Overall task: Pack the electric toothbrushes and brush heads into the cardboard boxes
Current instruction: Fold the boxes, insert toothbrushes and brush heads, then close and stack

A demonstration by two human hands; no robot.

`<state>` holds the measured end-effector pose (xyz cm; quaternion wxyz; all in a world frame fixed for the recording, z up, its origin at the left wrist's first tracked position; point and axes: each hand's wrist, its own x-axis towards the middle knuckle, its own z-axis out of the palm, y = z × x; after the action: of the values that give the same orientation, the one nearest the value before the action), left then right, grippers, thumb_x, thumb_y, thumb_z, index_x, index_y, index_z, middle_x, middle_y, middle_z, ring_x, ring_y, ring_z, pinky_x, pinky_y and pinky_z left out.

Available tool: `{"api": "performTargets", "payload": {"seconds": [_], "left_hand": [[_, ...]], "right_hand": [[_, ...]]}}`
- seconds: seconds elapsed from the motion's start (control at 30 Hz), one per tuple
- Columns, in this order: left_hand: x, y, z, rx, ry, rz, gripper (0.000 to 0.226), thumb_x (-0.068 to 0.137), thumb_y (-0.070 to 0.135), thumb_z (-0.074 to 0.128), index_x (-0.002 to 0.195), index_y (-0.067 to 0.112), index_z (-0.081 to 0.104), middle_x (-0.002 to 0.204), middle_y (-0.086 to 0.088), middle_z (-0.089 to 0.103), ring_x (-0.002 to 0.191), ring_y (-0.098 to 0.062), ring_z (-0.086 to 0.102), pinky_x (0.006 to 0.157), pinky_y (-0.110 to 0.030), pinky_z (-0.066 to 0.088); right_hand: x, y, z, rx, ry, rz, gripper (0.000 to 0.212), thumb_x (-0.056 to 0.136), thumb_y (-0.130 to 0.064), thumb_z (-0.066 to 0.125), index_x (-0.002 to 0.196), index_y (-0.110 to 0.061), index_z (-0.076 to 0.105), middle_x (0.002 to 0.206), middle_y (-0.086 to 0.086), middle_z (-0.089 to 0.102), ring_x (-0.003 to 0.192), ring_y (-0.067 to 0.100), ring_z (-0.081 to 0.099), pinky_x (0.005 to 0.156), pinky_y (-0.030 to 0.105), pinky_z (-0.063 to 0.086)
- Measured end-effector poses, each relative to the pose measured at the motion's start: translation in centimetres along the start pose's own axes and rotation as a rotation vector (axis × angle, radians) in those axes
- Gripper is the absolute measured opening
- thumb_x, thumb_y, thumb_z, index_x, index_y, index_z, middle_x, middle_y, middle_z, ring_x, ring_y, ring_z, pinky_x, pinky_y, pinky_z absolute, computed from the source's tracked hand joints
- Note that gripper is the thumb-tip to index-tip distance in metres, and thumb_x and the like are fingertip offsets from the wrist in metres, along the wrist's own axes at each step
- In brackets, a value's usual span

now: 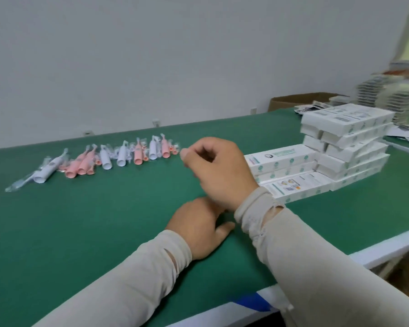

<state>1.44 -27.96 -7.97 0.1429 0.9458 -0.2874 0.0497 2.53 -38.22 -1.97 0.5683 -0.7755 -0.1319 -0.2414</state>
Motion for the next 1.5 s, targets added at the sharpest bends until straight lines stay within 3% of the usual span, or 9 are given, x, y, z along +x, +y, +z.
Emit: {"api": "performTargets", "payload": {"seconds": [0.1,0.27,0.47,0.67,0.87,1.03,1.23,1.4,1.5], "left_hand": [[-2.9,-5.4,-0.9,0.079,0.052,-0.082,0.025,0.094,0.046,0.051,0.109,0.029,0.061,0.110,0.007,0.064,0.104,-0.020,0.058,0.087,-0.034,0.047],[-9.9,-13.6,-4.0,0.191,0.097,-0.418,0.030,0.093,0.054,0.049,0.101,0.029,0.064,0.102,0.008,0.064,0.101,-0.020,0.057,0.085,-0.037,0.050],[-15.9,-17.9,-6.6,0.244,0.107,-0.596,0.028,0.093,0.052,0.050,0.107,0.031,0.062,0.110,0.007,0.064,0.105,-0.020,0.060,0.082,-0.033,0.049],[-20.9,-25.3,-13.2,0.397,0.492,-0.975,0.038,0.094,0.041,0.058,0.127,0.023,0.059,0.130,0.000,0.059,0.117,-0.026,0.055,0.091,-0.039,0.047],[-24.9,-29.4,-14.6,0.729,0.203,-1.328,0.029,0.090,0.027,0.053,0.116,0.019,0.063,0.112,-0.005,0.065,0.106,-0.030,0.060,0.090,-0.039,0.050],[-25.7,-30.0,-13.6,0.678,0.296,-1.230,0.033,0.086,0.004,0.048,0.114,0.016,0.060,0.105,-0.006,0.061,0.087,-0.032,0.066,0.074,-0.042,0.055],[-25.3,-29.3,-14.0,0.373,0.628,-1.071,0.034,0.092,-0.001,0.048,0.122,0.008,0.061,0.122,-0.015,0.055,0.105,-0.038,0.057,0.093,-0.047,0.046],[-21.7,-23.4,-14.0,0.375,0.975,-0.560,0.020,0.086,-0.006,0.060,0.103,0.002,0.065,0.096,-0.015,0.059,0.093,-0.021,0.048,0.082,-0.018,0.032],[-17.0,-18.0,-11.0,0.303,0.962,-0.302,0.017,0.084,-0.007,0.063,0.099,0.002,0.065,0.091,-0.013,0.057,0.083,-0.014,0.044,0.073,-0.019,0.037]], "right_hand": [[0.5,0.9,3.5,0.044,-0.056,0.124,0.027,0.090,-0.020,0.068,0.066,-0.007,0.066,0.074,0.012,0.071,0.061,0.014,0.057,0.069,0.038,0.054],[1.8,3.1,11.4,-0.022,-0.319,0.369,0.021,0.090,-0.022,0.068,0.069,-0.016,0.067,0.081,0.012,0.075,0.059,0.016,0.063,0.067,0.029,0.051],[0.9,5.1,16.0,-0.143,-0.368,0.154,0.012,0.091,-0.015,0.069,0.083,-0.023,0.069,0.082,-0.012,0.068,0.080,0.012,0.064,0.080,0.025,0.047],[0.4,5.8,15.4,-0.074,-0.447,0.134,0.011,0.090,-0.015,0.071,0.083,-0.024,0.072,0.079,-0.005,0.074,0.074,0.010,0.065,0.067,0.016,0.042],[0.4,5.4,15.9,-0.092,-0.490,0.127,0.009,0.091,-0.016,0.070,0.083,-0.020,0.073,0.078,-0.004,0.072,0.077,0.017,0.066,0.077,0.027,0.048],[0.4,5.8,15.7,-0.096,-0.489,0.132,0.012,0.091,-0.017,0.070,0.080,-0.021,0.073,0.074,-0.007,0.072,0.074,0.015,0.065,0.076,0.027,0.049],[0.4,5.8,15.6,-0.078,-0.468,0.128,0.014,0.091,-0.017,0.071,0.078,-0.023,0.072,0.070,-0.010,0.071,0.069,0.010,0.064,0.071,0.024,0.047],[0.2,4.5,16.0,0.027,-0.379,0.120,0.012,0.092,-0.019,0.069,0.080,-0.021,0.073,0.076,-0.003,0.074,0.069,0.013,0.066,0.069,0.025,0.052],[-0.6,2.6,16.6,0.485,-0.441,0.366,0.012,0.095,-0.028,0.067,0.097,-0.017,0.070,0.098,0.011,0.076,0.079,0.014,0.073,0.068,0.031,0.059]]}}
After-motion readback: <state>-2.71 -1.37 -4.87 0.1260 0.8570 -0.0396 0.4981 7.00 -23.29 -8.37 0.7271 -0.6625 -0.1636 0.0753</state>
